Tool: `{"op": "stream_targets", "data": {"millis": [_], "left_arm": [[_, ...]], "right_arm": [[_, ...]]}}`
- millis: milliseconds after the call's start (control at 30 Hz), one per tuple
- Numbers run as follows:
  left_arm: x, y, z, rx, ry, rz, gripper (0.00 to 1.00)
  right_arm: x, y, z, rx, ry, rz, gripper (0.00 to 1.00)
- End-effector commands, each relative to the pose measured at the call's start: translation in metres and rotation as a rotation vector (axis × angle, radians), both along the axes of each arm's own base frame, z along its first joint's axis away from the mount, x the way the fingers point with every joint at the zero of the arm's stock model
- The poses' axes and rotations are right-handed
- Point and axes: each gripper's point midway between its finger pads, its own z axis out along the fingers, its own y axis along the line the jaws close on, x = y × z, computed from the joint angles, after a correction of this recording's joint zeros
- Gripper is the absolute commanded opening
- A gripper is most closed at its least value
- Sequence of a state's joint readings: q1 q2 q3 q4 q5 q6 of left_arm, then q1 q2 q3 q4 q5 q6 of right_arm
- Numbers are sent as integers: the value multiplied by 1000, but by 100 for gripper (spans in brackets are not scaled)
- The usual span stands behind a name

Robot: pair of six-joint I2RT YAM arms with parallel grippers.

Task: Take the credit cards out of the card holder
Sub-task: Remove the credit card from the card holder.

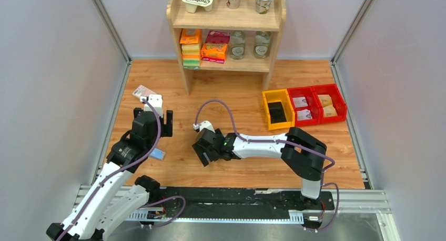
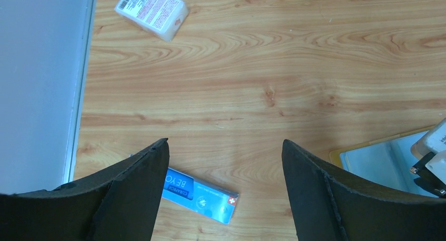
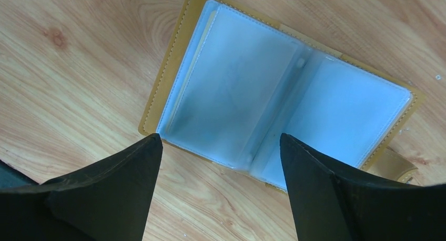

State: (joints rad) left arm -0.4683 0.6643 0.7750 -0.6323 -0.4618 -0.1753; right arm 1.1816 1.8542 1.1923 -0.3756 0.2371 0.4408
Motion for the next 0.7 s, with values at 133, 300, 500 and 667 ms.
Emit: {"op": "stream_targets", "data": {"millis": [133,300,500,667], "left_arm": [[2,-2,0,-11,0,0,86],[2,-2,-1,-11,6,-2,86],[0,-15,-3,-63,37,-45,86],[-5,-45,-10,-196,113,-124,86]], "right_arm": [[7,6,-12,-19,-33,-2,82],[4,5,-16,-16,-21,20,75],[3,4,-16,41,14,33,65],[1,5,-15,111,56,60,52]]}}
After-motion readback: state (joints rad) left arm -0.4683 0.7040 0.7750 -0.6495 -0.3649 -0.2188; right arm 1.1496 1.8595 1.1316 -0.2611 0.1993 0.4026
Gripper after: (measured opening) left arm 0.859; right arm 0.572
